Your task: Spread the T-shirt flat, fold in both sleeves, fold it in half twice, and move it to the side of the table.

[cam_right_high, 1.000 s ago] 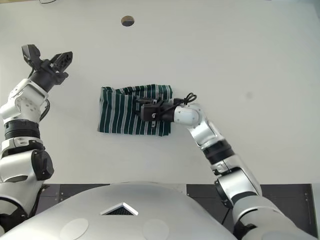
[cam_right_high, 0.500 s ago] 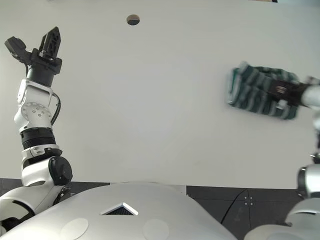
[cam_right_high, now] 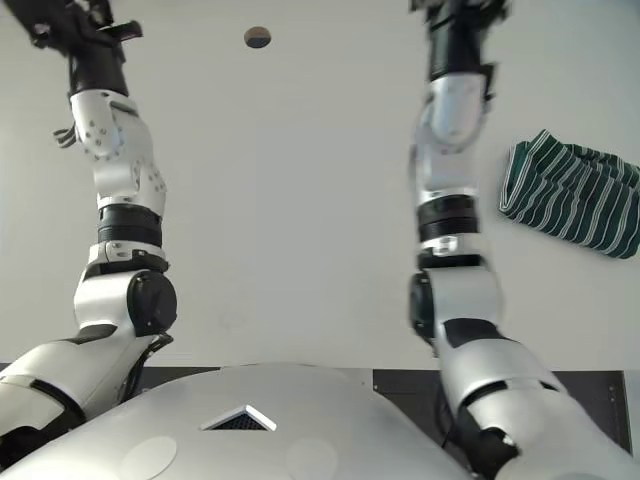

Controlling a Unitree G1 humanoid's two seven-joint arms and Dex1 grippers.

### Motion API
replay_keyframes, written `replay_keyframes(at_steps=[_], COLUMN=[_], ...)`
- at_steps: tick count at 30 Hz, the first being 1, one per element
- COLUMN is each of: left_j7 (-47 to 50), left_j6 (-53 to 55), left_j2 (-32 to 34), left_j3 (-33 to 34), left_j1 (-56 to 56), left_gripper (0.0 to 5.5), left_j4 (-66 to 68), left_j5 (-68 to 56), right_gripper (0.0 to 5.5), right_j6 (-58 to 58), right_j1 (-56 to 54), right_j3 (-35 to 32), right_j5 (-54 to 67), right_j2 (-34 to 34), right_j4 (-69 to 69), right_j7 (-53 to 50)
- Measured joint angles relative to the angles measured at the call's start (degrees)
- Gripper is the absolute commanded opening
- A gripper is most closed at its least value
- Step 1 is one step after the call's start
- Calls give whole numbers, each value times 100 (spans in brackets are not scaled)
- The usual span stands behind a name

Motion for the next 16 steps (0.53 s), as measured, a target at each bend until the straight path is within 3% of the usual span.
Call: replay_keyframes(at_steps=[2,5,11,16], left_j7=[-66,-44,-46,-733], left_j6=[-118,-308,-562,-649], left_j2=[61,274,281,136], left_j3=[-44,-81,-213,-480], left_j1=[-258,-302,72,400], left_gripper=[160,160,160,160], left_j4=[286,441,130,-232], left_j5=[-18,16,-44,-408], right_gripper=[171,171,171,171], right_j6=[292,388,343,760], right_j1=[-233,-678,-119,364], right_j3=[-55,-157,-244,-71], right_j5=[-342,-405,434,501], right_j2=[107,-159,111,384], right_j4=[563,708,-164,-489], right_j7=[-800,-793,1099,1621])
